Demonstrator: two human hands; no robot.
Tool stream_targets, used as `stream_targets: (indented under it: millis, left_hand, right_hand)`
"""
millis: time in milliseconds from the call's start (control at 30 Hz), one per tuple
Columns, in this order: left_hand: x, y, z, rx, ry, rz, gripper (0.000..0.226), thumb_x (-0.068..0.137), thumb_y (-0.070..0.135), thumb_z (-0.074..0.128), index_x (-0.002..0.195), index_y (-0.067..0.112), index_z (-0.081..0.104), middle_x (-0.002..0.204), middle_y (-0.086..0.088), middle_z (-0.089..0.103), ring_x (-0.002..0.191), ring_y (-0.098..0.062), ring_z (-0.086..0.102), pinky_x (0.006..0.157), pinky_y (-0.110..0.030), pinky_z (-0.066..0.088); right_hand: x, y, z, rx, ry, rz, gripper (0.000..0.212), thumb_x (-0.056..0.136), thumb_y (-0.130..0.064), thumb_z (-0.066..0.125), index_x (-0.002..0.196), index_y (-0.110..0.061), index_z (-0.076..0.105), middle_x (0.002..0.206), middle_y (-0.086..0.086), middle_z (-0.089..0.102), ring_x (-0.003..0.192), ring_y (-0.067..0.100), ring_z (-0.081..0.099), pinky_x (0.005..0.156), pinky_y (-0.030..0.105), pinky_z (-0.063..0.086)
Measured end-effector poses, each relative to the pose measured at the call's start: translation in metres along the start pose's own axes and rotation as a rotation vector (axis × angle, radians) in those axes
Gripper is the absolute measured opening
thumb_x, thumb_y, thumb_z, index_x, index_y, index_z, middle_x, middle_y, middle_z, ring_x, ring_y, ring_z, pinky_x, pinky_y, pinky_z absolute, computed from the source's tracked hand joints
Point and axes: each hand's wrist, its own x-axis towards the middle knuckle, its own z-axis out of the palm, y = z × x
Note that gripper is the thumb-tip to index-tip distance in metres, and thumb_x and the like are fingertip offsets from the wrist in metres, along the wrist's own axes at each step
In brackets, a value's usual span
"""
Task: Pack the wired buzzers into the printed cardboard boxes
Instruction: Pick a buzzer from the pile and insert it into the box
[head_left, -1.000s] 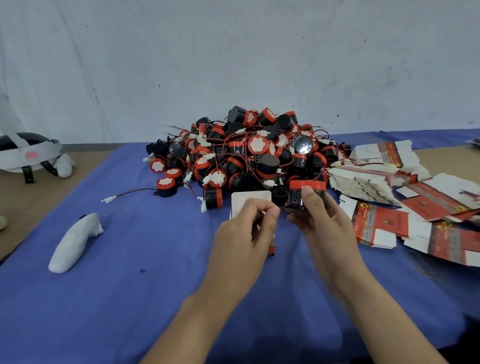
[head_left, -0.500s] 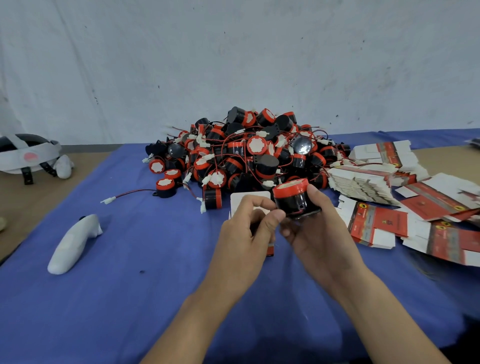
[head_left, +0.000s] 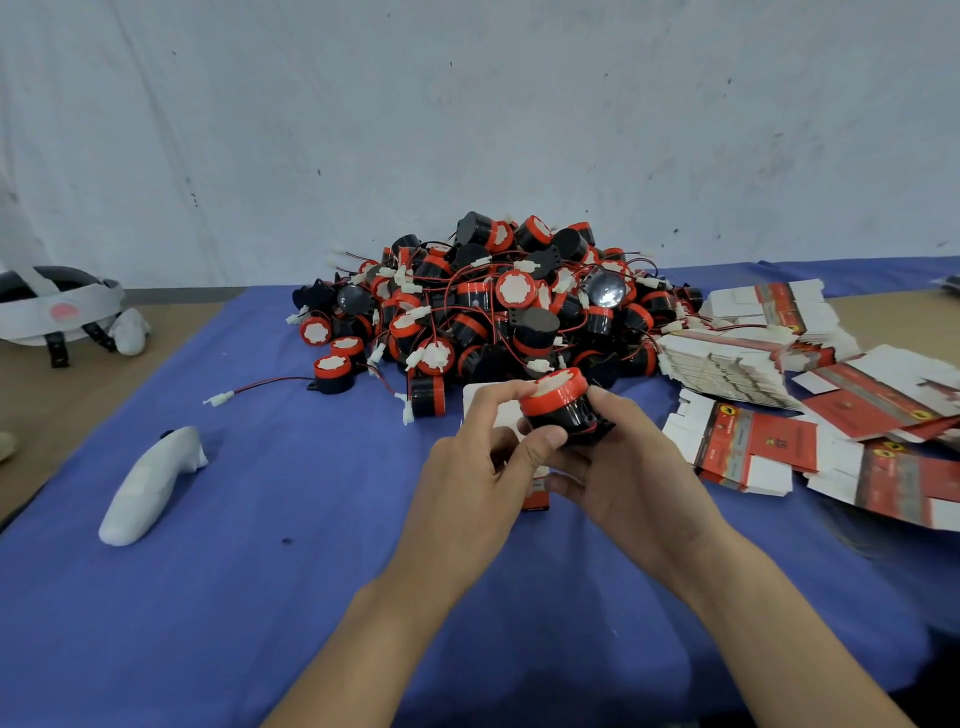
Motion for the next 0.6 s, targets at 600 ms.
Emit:
stream_targets:
  millis: [600]
  left_hand:
    - [0.002, 0.007, -0.001, -0.015, 0.037, -0.027, 0.026, 0.09, 0.061, 0.058, 0.111, 0.049, 0.049, 0.066, 0.017, 0.062, 0.06, -0.002, 0.063, 0.05, -0.007, 0.042]
  right_hand:
    - [0.011, 0.014, 0.004, -0.178, 0.151, -0.018, 0.047, 0.106, -0.039, 0.035, 0.12, -0.009, 0.068, 0.109, 0.024, 0.073, 0.096, 0.032, 0.071, 0.091, 0.046, 0.052]
